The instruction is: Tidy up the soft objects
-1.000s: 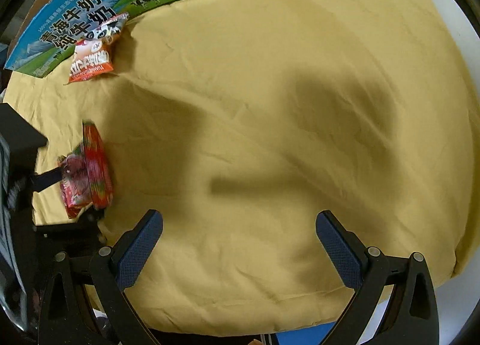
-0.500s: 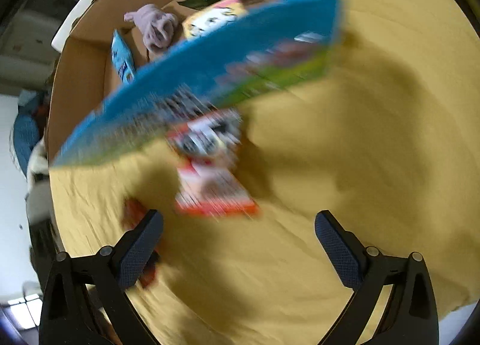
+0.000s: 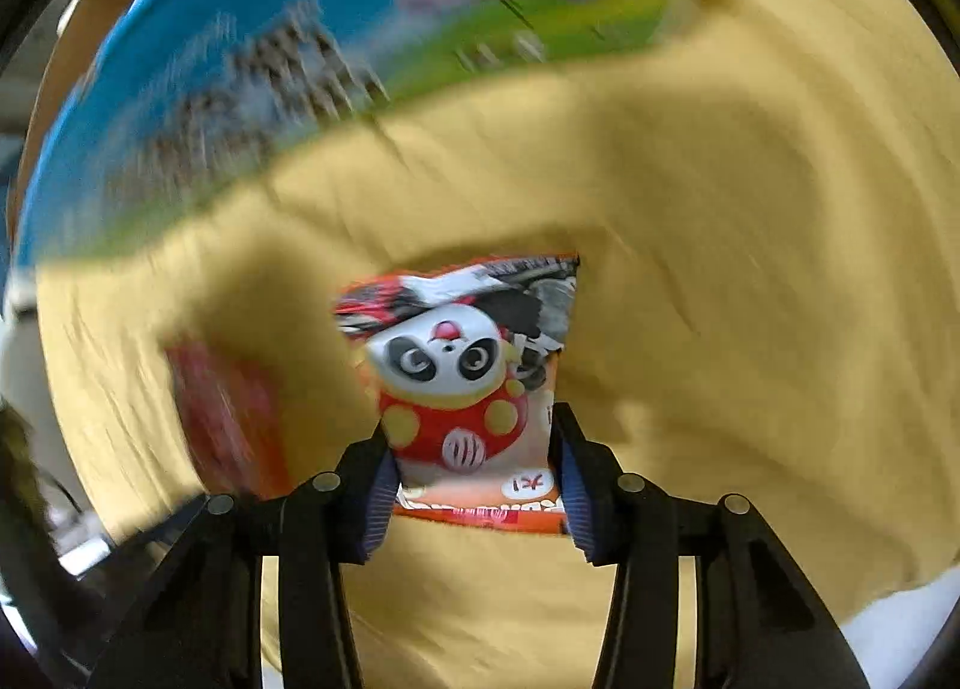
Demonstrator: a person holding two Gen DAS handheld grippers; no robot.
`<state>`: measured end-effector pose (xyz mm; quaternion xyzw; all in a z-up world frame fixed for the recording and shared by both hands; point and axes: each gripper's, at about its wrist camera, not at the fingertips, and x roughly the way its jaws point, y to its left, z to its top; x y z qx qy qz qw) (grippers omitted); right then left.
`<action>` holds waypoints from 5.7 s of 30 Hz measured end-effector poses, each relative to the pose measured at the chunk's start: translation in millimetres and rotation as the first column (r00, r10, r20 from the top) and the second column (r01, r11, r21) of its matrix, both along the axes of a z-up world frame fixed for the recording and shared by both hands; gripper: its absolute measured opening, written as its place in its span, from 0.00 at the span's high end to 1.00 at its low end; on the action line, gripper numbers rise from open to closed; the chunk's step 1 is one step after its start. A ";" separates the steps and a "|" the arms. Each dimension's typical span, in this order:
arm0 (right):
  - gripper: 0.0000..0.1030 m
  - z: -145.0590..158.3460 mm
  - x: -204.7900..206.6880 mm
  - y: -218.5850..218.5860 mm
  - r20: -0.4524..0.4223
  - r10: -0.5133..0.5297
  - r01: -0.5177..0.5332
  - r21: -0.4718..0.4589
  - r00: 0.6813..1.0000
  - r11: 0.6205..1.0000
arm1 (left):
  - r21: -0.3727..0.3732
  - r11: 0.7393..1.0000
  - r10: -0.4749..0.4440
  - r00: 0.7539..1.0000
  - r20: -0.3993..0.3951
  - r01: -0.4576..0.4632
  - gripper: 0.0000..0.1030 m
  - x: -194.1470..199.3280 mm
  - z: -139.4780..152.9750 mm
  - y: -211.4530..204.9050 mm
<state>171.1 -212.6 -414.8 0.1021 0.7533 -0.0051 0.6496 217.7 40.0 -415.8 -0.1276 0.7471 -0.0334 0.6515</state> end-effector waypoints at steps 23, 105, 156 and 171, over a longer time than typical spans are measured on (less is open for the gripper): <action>0.55 -30.5 -20.8 14.7 -0.053 0.094 -0.096 -0.031 0.994 0.995 | 0.214 0.970 -0.103 0.993 -0.048 0.111 0.55 30.3 -50.0 -47.5; 0.42 39.9 238.5 95.4 0.149 0.219 -0.227 0.036 0.964 0.973 | 0.132 0.990 -0.050 0.995 0.089 0.038 0.57 188.5 44.1 -15.4; 0.00 315.4 -1.1 13.6 0.552 0.162 -0.148 -0.070 0.818 0.986 | 0.249 0.966 -0.085 0.831 0.550 -0.066 0.06 -57.2 309.6 -43.6; 0.00 404.2 -94.5 10.0 0.628 0.191 -0.158 -0.109 0.754 0.981 | 0.250 0.964 -0.095 0.764 0.638 -0.089 0.06 -127.3 374.2 -45.4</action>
